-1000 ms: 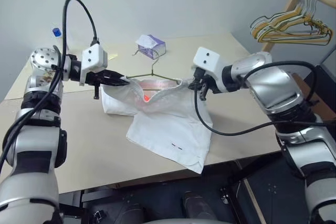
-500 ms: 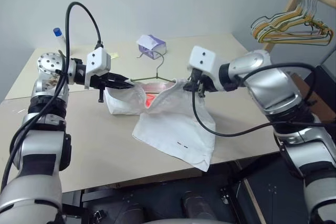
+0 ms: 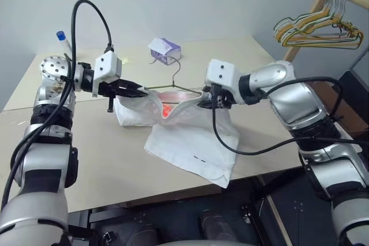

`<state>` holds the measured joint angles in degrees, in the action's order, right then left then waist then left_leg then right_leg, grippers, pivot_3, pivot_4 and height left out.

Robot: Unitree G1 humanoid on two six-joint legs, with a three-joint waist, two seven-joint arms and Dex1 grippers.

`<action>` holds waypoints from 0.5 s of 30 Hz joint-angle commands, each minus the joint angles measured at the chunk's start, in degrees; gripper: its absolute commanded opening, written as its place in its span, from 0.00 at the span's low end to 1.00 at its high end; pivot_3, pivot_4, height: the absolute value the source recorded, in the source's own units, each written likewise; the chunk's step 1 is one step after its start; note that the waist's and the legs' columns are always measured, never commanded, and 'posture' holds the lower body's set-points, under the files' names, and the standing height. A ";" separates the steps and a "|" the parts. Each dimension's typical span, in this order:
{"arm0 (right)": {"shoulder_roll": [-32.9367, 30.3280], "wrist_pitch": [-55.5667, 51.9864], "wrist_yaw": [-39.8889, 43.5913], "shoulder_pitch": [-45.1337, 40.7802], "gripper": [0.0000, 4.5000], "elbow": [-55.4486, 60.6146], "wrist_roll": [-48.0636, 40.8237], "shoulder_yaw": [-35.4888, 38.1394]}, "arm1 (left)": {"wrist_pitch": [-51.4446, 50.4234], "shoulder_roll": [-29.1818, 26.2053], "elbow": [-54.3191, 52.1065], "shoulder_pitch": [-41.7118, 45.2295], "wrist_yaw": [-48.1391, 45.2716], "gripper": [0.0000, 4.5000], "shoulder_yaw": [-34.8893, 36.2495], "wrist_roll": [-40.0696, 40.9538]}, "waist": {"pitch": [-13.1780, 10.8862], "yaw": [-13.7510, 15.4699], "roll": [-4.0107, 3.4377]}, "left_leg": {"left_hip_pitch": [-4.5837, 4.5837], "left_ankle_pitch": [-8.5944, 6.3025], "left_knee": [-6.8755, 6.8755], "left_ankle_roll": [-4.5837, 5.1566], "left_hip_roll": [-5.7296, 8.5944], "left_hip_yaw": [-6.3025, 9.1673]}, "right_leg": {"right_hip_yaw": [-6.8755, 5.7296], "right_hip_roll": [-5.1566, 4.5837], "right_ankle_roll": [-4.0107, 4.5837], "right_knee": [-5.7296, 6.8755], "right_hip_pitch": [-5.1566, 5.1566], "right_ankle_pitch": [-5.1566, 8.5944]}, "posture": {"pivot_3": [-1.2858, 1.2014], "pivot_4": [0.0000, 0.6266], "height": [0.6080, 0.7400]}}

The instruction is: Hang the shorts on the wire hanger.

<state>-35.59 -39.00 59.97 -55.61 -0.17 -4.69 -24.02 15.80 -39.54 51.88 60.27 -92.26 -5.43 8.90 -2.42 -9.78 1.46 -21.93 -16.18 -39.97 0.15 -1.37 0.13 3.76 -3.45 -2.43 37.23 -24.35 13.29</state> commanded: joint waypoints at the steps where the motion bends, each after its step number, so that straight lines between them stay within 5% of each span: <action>1: 0.52 -0.27 1.32 -1.04 0.51 -0.67 -1.71 2.97 | -0.52 -1.11 -2.64 0.18 -0.24 0.00 0.83 2.73 | 0.00 -0.06 0.00 | 0.01 0.00 0.00 0.00 0.00 0.02 | 0.00 0.00 0.00 0.01 0.01 0.00 | 0.48 0.00 1.00; 8: 1.04 -1.13 2.16 -0.41 0.05 -2.79 -2.79 3.55 | 0.21 -1.64 -2.57 -0.23 -0.24 0.00 0.45 2.66 | 0.00 -0.34 0.00 | 0.02 0.00 0.00 0.00 0.00 0.07 | 0.00 0.00 0.00 0.00 0.01 0.00 | 0.48 0.00 1.00; 11: 1.02 -1.15 2.17 0.27 0.02 -2.96 -2.77 3.66 | 1.48 -1.14 -1.42 -0.12 0.26 0.00 1.49 1.87 | 0.00 -0.35 0.00 | 0.02 0.00 0.00 0.00 0.00 0.08 | 0.00 -0.01 0.00 0.01 0.01 0.00 | 0.48 0.00 1.00; 15: 1.45 -1.87 1.27 1.53 0.02 -2.44 -3.60 4.60 | 2.22 0.30 -0.01 0.80 1.31 0.28 3.40 3.30 | 0.00 -0.34 0.00 | 0.03 0.00 -0.01 0.00 0.00 0.07 | 0.00 -0.02 -0.01 0.01 0.01 0.00 | 0.48 0.00 1.00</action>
<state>-34.13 -40.13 62.20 -53.73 -3.17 -7.72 -22.22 17.31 -39.36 51.97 59.65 -91.51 -4.23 10.60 -2.42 -10.11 1.46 -21.91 -16.18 -39.97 0.15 -1.37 0.20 3.76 -3.47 -2.44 37.24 -24.34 13.28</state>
